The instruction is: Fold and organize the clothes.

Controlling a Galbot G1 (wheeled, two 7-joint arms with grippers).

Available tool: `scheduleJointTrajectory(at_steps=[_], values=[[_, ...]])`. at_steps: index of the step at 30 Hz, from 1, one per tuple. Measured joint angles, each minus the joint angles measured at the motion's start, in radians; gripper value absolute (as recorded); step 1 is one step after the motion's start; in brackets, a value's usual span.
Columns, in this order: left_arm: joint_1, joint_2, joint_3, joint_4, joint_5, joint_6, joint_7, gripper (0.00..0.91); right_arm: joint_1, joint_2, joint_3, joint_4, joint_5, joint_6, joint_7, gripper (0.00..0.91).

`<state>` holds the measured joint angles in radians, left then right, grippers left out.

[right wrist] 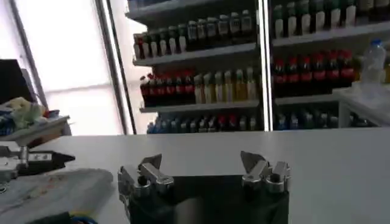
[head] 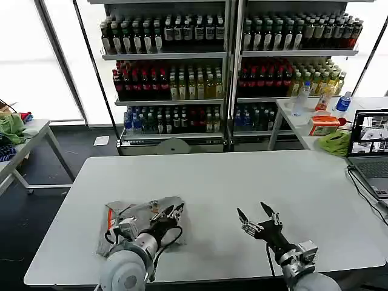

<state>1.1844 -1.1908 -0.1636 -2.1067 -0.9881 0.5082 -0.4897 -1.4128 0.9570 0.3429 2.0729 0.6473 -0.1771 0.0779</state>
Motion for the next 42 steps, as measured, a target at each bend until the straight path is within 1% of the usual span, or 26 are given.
scheduleJointTrajectory(at_steps=[5, 11, 15, 20, 26, 27, 29, 36, 37, 38, 39, 42], values=[[-0.012, 0.021, -0.056, -0.044, -0.083, 0.001, 0.024, 0.907, 0.079, 0.008, -0.062, -0.031, 0.074, -0.070, 0.023, 0.907], [0.010, 0.057, -0.189, -0.071, -0.119, -0.010, 0.093, 0.907, 0.212, 0.031, -0.175, -0.089, 0.181, -0.140, 0.052, 0.907], [0.051, 0.070, -0.277, -0.075, -0.070, -0.038, 0.172, 0.907, 0.304, 0.055, -0.260, -0.132, 0.254, -0.170, 0.063, 0.907], [0.112, 0.065, -0.369, -0.089, -0.006, -0.073, 0.243, 0.907, 0.403, 0.086, -0.358, -0.184, 0.333, -0.199, 0.070, 0.907], [0.164, 0.059, -0.441, -0.101, 0.041, -0.092, 0.291, 0.907, 0.496, 0.125, -0.461, -0.250, 0.407, -0.229, 0.073, 0.907], [0.169, 0.059, -0.450, -0.102, 0.045, -0.094, 0.296, 0.907, 0.507, 0.130, -0.475, -0.260, 0.416, -0.233, 0.073, 0.796], [0.180, 0.058, -0.467, -0.105, 0.052, -0.097, 0.303, 0.907, 0.531, 0.143, -0.501, -0.282, 0.431, -0.242, 0.074, 0.474], [0.206, 0.057, -0.516, -0.107, 0.058, -0.104, 0.321, 0.907, 0.571, 0.171, -0.561, -0.333, 0.460, -0.273, 0.092, 0.464], [0.207, 0.057, -0.520, -0.107, 0.057, -0.106, 0.324, 0.907, 0.574, 0.174, -0.565, -0.337, 0.464, -0.276, 0.093, 0.292], [0.209, 0.057, -0.522, -0.107, 0.057, -0.107, 0.325, 0.907, 0.577, 0.176, -0.569, -0.339, 0.467, -0.278, 0.094, 0.060], [0.209, 0.056, -0.524, -0.107, 0.057, -0.108, 0.325, 0.907, 0.579, 0.179, -0.574, -0.342, 0.470, -0.280, 0.094, 0.000], [0.210, 0.052, -0.528, -0.106, 0.057, -0.110, 0.328, 0.907, 0.585, 0.189, -0.582, -0.346, 0.476, -0.282, 0.094, 0.000]])
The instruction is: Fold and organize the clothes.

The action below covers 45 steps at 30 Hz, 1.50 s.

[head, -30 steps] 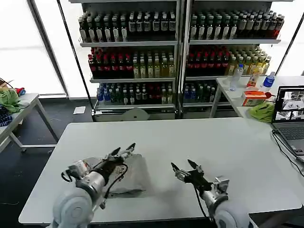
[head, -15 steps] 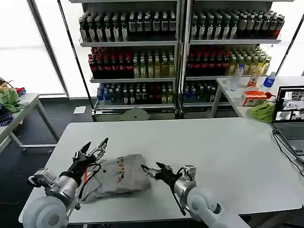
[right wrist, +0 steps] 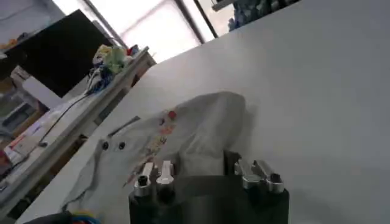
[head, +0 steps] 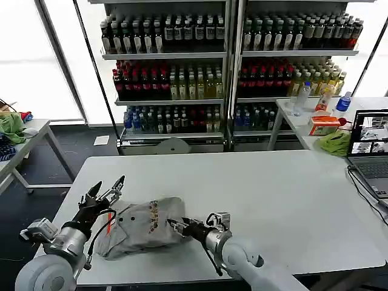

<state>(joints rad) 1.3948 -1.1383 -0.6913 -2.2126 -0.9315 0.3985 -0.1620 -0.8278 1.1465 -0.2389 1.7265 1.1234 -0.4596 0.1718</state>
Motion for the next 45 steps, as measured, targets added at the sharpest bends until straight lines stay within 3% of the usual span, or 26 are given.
scheduleJointTrajectory(at_steps=[17, 34, 35, 36, 37, 45], values=[[0.021, 0.005, -0.044, 0.003, -0.005, -0.008, 0.005, 0.907, -0.015, -0.048, 0.031, 0.033, 0.007, 0.013, -0.013, 0.000], [0.028, -0.013, -0.041, -0.018, -0.046, -0.003, -0.023, 0.907, -0.125, -0.245, 0.212, 0.097, -0.029, 0.017, -0.037, 0.000], [0.029, -0.014, -0.040, -0.019, -0.046, -0.002, -0.026, 0.907, -0.133, -0.256, 0.222, 0.100, -0.037, 0.015, -0.038, 0.081], [0.031, -0.014, -0.040, -0.021, -0.046, -0.002, -0.027, 0.907, -0.140, -0.266, 0.230, 0.101, -0.048, 0.015, -0.039, 0.826], [0.033, -0.013, -0.040, -0.024, -0.047, -0.002, -0.027, 0.907, -0.149, -0.275, 0.241, 0.103, -0.062, 0.015, -0.039, 0.907], [0.056, -0.015, -0.039, -0.043, -0.041, -0.003, -0.029, 0.907, -0.202, -0.310, 0.318, 0.135, -0.168, 0.030, -0.037, 0.907]])
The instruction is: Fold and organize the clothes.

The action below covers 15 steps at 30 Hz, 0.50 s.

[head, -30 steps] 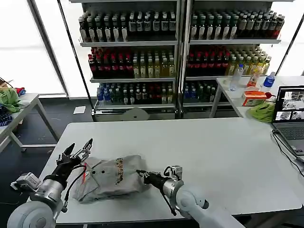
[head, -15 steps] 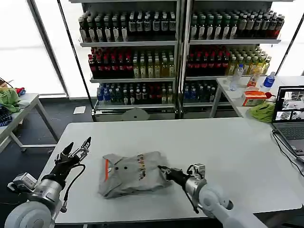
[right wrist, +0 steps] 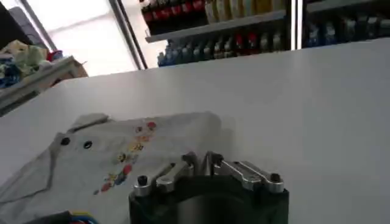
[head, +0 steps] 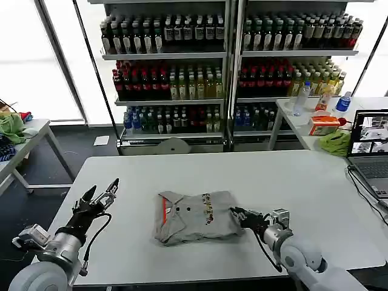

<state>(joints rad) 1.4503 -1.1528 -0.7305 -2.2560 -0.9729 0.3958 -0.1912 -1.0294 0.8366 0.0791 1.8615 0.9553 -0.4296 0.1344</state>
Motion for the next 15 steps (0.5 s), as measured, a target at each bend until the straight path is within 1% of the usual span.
scheduleJointTrajectory(at_steps=[8, 12, 15], values=[[0.027, -0.014, -0.002, -0.024, 0.016, -0.006, -0.004, 0.907, -0.058, -0.022, 0.091, 0.060, -0.122, 0.048, 0.004, 0.907], [0.043, -0.035, 0.011, -0.032, 0.052, -0.015, 0.008, 0.907, -0.073, -0.007, 0.110, 0.079, -0.233, 0.109, -0.015, 0.907], [0.061, -0.054, 0.013, -0.042, 0.095, -0.031, 0.025, 0.907, -0.092, -0.001, 0.128, 0.102, -0.291, 0.160, -0.030, 0.907]])
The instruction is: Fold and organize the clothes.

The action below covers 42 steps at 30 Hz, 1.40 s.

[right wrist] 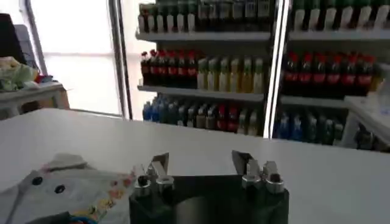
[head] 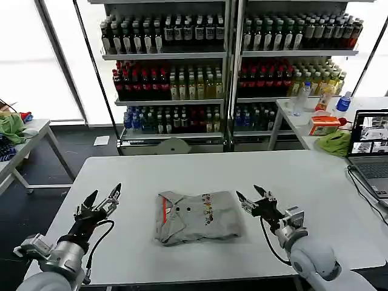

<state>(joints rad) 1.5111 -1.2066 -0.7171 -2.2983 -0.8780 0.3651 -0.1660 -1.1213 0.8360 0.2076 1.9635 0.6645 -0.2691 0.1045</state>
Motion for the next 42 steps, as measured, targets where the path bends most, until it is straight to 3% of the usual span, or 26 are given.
scheduleJointTrajectory(at_steps=[5, 13, 20, 29, 42], values=[[0.042, -0.027, -0.008, -0.006, 0.096, -0.059, 0.049, 0.907, -0.055, 0.009, 0.065, 0.032, -0.033, 0.084, -0.033, 0.907], [0.128, -0.070, -0.014, 0.021, 0.284, -0.233, 0.157, 0.907, -0.211, 0.023, 0.224, 0.038, -0.038, 0.222, -0.097, 0.907], [0.189, -0.122, -0.026, 0.062, 0.407, -0.358, 0.231, 0.907, -0.321, 0.055, 0.306, 0.044, -0.059, 0.293, -0.152, 0.907], [0.228, -0.181, -0.042, 0.098, 0.480, -0.464, 0.308, 0.907, -0.413, 0.097, 0.326, 0.049, -0.099, 0.354, -0.186, 0.907], [0.295, -0.220, -0.085, 0.116, 0.508, -0.583, 0.353, 0.907, -0.476, 0.114, 0.320, 0.073, -0.134, 0.399, -0.195, 0.907]])
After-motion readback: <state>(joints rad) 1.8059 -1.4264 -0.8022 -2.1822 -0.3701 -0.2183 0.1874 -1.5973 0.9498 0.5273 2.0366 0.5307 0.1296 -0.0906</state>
